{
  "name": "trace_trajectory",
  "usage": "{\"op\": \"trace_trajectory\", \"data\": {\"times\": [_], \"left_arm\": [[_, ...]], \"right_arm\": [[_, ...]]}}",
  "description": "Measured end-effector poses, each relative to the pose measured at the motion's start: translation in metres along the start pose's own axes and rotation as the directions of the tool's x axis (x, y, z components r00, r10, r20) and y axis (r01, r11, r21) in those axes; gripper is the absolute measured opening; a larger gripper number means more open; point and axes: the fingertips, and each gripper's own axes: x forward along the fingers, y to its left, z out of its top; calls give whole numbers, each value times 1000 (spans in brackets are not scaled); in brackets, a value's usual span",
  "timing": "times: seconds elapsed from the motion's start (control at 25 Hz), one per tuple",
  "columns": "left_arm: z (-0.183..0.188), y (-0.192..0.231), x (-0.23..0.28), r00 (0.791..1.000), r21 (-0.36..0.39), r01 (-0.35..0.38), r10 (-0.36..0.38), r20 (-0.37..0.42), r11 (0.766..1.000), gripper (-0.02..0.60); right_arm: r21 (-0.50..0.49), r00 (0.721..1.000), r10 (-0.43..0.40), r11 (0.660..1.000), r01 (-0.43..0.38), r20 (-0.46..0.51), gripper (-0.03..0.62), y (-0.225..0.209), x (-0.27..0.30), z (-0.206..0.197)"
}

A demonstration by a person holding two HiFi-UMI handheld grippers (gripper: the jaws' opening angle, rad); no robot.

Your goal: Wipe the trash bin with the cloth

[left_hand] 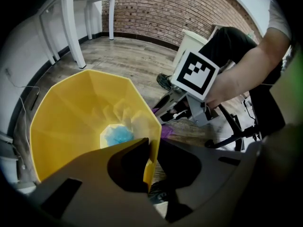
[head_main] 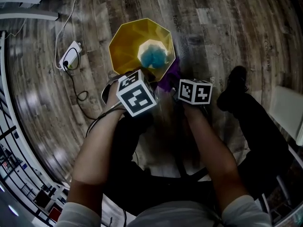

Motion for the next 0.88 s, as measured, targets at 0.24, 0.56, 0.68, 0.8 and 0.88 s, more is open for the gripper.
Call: {"op": "trace_trajectory", "data": {"times": [0.24, 0.56, 0.68, 0.8, 0.88], "left_arm": [[3, 0, -1, 1000, 5, -9, 9, 5, 1000, 49], [4, 0, -2, 1000, 2, -5, 5, 6, 1000, 49], [4, -1, -4, 1000, 5, -4, 4, 7, 1000, 49], [5, -1, -5, 1000, -3, -1, 1, 3, 1000, 49], [7, -1, -5, 1000, -12, 2, -2, 5, 1000, 51]], "right_arm": [[13, 999, -24, 1000, 25, -32, 89, -15, 14, -6], [16, 996, -60, 998, 61, -72, 89, -37, 40, -13], [15, 994, -70, 997, 71, -87, 89, -43, 48, -17], [11, 990, -88, 996, 90, -114, 89, -52, 59, -20], [9, 986, -101, 995, 103, -132, 89, -59, 67, -21]]}}
